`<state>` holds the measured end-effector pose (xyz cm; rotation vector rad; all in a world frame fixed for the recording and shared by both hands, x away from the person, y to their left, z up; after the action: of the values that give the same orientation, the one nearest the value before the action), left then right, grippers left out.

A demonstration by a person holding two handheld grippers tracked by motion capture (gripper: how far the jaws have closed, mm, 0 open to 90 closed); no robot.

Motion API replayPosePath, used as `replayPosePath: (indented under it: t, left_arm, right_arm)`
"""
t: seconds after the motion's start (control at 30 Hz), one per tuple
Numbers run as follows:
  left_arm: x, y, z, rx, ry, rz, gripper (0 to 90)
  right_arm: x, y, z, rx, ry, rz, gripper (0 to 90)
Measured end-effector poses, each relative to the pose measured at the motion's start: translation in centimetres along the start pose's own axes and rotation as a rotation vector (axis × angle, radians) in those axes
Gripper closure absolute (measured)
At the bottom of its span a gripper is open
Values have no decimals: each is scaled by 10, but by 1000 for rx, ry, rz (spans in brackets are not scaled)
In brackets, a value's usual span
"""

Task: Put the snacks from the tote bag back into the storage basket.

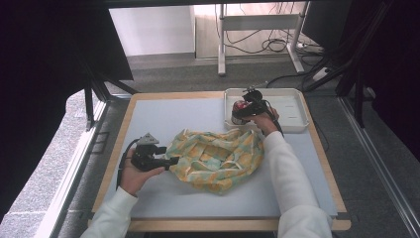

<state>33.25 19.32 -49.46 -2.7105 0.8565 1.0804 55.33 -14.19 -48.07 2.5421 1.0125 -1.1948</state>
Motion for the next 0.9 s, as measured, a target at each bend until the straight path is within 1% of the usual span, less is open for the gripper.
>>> replayPosePath:
  t: [0.23,0.3,0.33,0.37,0.47,0.53,0.57,0.6,0.67,0.73,0.8,0.87,0.9]
  left_arm:
    - [1,-1,1,1,-7,-11,302]
    - [1,-2,1,-4,-4,-15,299]
    - [1,-2,1,-3,-3,-16,298]
    - [1,-3,1,-5,-2,-16,298]
    - [1,-3,1,-5,-4,-17,298]
    - [1,-3,1,-4,-4,-16,297]
    - [1,-3,1,-4,-4,-15,297]
    - [1,-4,1,-8,0,-16,296]
    - [1,-5,0,-13,1,-14,291]
    - [1,-5,0,-13,2,-13,291]
    - [1,-6,0,-14,4,-11,291]
    - [1,-6,0,-15,7,-10,291]
    - [1,-7,0,-19,7,-11,291]
  right_arm:
    - [4,4,3,0,-23,-2,251]
    - [6,6,5,13,-31,2,246]
    - [6,6,5,14,-32,-2,229]
    - [6,6,5,18,-24,-8,224]
    - [0,6,2,40,28,-18,192]
    - [-4,5,-1,39,50,-18,169]
    - [-6,4,-1,41,53,-26,158]
    - [-8,4,-2,41,58,-41,155]
    - [-15,3,-3,35,78,-34,155]
    - [-21,3,-4,41,93,-39,156]
    - [-27,2,-4,33,108,-43,156]
    - [-33,0,-4,33,121,-61,157]
    - [-35,0,-3,26,128,-66,159]
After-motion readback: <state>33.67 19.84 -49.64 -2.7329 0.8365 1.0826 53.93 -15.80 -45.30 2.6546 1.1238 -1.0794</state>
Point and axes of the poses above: each handheld gripper's, and its own axes: x roughly forward along the jaws, z roughly out of its underside, y roughly to its right, the point moved 2 cm from there along x, roughly forward along the jaws, and after that the axes turned 7 degrees about -z, right-handed, at the moved point
